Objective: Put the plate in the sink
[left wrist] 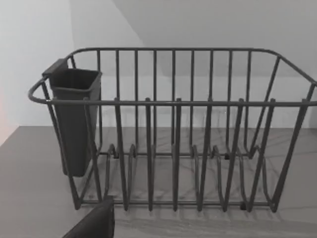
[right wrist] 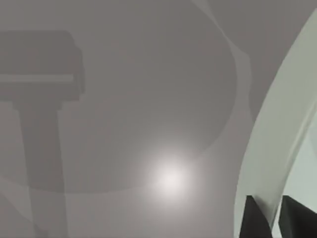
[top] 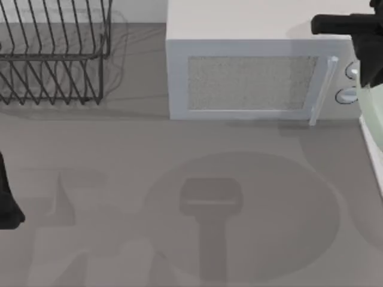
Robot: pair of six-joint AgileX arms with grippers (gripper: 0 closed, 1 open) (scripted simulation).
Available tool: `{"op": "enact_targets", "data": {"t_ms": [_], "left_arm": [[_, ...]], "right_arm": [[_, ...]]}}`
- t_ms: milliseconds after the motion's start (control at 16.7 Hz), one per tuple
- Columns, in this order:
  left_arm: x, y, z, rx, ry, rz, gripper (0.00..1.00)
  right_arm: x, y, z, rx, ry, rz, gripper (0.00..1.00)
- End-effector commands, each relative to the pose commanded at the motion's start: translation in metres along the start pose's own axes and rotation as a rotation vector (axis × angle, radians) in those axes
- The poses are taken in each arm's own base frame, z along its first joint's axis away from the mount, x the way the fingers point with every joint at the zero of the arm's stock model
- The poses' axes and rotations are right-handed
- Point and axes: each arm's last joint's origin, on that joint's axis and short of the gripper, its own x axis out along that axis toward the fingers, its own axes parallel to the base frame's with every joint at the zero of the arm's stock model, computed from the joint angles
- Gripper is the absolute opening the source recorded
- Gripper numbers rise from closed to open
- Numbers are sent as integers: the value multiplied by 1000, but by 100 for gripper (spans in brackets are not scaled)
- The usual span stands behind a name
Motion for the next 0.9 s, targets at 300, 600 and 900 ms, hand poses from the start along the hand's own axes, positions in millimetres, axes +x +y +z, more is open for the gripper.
{"op": "enact_targets", "data": {"t_ms": [300,600,900], "left_arm": [[0,0,0,0,0,0,100],[0,0,0,0,0,0,100],[0,0,0,0,0,0,100]], "right_arm": [[-17,-19,28,16,-94,-15,0],[20,-72,109,43,-125,-67,0],[120,-144,168,25,6,-73,0]]}}
